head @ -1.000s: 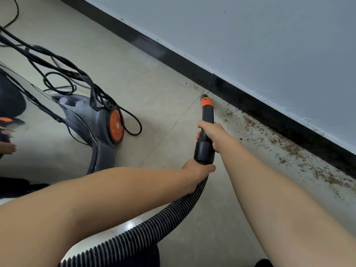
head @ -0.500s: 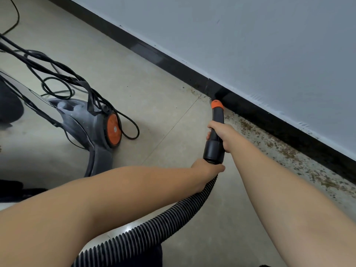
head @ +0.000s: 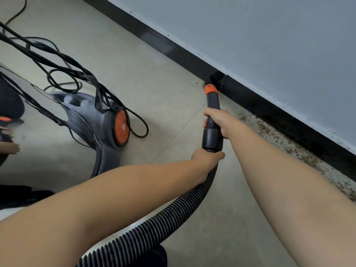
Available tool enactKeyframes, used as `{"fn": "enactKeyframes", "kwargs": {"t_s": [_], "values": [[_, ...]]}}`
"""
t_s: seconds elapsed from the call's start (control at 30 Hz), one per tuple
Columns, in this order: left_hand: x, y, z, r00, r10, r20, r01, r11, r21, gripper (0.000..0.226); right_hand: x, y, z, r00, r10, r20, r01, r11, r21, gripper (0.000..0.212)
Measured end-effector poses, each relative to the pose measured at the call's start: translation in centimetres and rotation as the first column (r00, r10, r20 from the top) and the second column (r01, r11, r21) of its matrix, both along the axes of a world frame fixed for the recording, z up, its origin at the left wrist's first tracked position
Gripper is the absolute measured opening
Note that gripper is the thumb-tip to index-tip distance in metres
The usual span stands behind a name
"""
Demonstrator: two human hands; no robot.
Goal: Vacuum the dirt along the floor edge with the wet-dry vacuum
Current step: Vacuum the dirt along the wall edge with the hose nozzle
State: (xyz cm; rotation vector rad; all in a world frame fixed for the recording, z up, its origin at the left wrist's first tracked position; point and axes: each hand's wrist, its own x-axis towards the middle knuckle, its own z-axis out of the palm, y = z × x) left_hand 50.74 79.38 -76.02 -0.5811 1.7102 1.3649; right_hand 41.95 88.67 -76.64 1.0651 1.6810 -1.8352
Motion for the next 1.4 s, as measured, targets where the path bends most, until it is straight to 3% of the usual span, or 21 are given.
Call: {"fn": "enactKeyframes", "kwargs": {"t_s": [0.27,0.43,0.73,0.97,1.2,1.4], "values": [[-1.4,-0.6,-0.7,0.997,0.075,-0.003,-0.075,0.997,0.019,0.017,-2.0,-1.5,0.3,0.997,0.076,-0.002,-0.076,0.997,0.024,0.013],[-0.1,-1.0,-0.9,0.999,0.029,0.031,-0.029,0.999,-0.015,0.018,-0.6,-2.1,0.1,0.996,0.088,0.006,-0.088,0.995,0.039,0.012],[4.1,0.7,0.7,0.970,-0.237,0.060,0.236,0.971,0.019,0.015,6.4,1.7,0.6,0.984,-0.180,0.009,0.178,0.980,0.087,0.019],[8.0,2.5,1.4,0.905,-0.420,0.068,0.418,0.908,0.036,0.029,12.4,4.9,0.9,0.936,-0.348,0.055,0.340,0.933,0.118,0.027],[8.2,2.2,1.3,0.904,-0.423,0.057,0.422,0.906,0.031,0.019,12.5,4.6,1.1,0.938,-0.344,0.042,0.337,0.935,0.112,0.027],[5.7,0.8,0.9,0.951,-0.306,0.034,0.306,0.952,0.015,0.015,8.4,2.6,0.7,0.972,-0.232,0.028,0.229,0.970,0.080,0.021]]}}
